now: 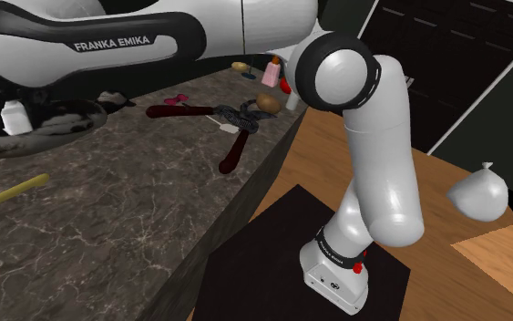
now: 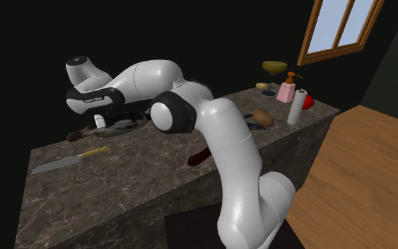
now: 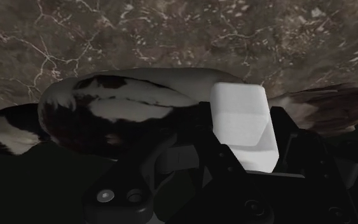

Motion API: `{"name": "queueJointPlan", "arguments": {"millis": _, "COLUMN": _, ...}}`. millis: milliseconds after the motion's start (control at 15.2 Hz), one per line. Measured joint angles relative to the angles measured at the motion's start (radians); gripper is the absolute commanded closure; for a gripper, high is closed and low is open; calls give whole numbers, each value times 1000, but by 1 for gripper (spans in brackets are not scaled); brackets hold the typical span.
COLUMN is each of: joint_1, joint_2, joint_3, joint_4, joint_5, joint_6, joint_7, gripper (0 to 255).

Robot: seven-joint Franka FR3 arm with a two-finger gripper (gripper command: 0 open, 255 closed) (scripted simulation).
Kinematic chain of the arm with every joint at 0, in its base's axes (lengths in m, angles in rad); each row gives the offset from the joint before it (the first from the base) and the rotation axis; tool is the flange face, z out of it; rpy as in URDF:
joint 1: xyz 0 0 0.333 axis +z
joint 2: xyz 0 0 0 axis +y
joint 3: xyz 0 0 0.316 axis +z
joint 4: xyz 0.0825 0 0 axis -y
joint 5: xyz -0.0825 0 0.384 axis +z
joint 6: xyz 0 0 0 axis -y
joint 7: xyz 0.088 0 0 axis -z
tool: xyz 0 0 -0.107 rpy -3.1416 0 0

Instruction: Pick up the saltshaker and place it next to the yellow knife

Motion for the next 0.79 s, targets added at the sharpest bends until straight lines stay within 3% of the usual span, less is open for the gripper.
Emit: {"name": "queueJointPlan", "arguments": {"millis": 792, "joint_1": -6, "joint_2": 37, "joint_3": -18, "joint_4": -100, "joint_5": -30, "joint_6": 133, "joint_7": 38, "gripper": 255}}
